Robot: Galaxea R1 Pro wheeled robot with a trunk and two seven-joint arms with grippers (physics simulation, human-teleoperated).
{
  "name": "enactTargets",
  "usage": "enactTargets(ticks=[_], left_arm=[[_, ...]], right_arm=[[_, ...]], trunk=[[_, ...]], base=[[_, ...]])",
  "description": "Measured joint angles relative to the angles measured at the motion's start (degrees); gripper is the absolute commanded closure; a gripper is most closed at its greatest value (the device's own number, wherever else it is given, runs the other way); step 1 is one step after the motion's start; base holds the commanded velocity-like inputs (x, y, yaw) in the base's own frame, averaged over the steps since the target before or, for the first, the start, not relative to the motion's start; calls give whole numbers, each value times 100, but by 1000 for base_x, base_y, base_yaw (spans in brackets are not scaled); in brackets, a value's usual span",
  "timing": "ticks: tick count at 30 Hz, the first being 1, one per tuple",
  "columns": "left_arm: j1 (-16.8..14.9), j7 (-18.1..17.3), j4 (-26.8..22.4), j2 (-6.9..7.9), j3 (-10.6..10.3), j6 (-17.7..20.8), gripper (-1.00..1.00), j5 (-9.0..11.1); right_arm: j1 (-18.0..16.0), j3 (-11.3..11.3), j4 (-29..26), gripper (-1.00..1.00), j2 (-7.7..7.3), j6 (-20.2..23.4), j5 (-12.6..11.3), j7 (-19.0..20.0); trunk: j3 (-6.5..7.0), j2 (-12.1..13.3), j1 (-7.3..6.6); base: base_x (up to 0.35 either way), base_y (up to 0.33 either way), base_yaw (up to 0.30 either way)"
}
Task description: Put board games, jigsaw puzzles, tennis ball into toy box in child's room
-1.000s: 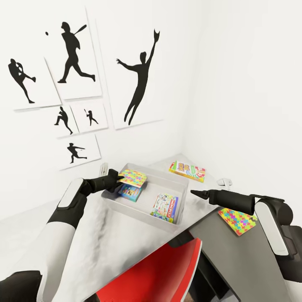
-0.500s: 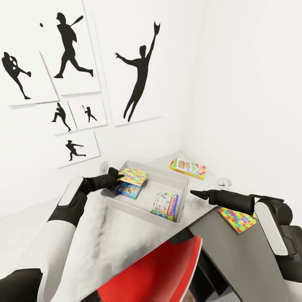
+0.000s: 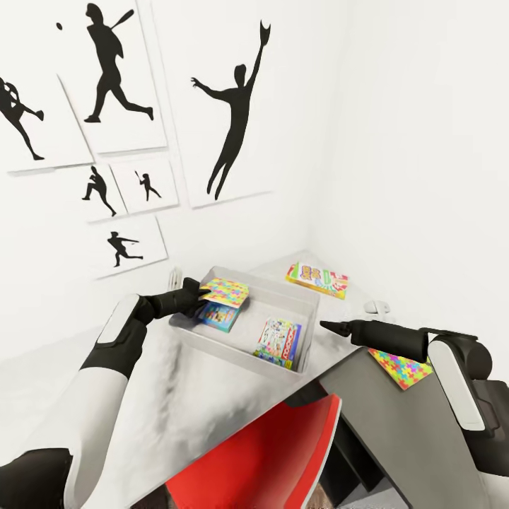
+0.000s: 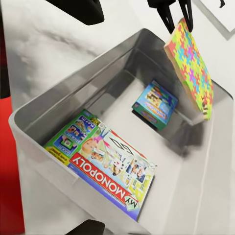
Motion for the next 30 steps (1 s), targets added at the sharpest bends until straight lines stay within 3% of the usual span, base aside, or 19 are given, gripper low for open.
enactTargets(ticks=[7,30], left_arm=[[-29,10,0,2,-8,-2,100,133],[-37,13,0,12,-14,1,100,181]], right_arm=[[0,12,0,-100,1,0,0,-6],[0,19,0,-100,2,0,0,-9]], trunk=[[-65,0,0],[-276,-1,0]], base=[[0,0,0],[0,0,0]])
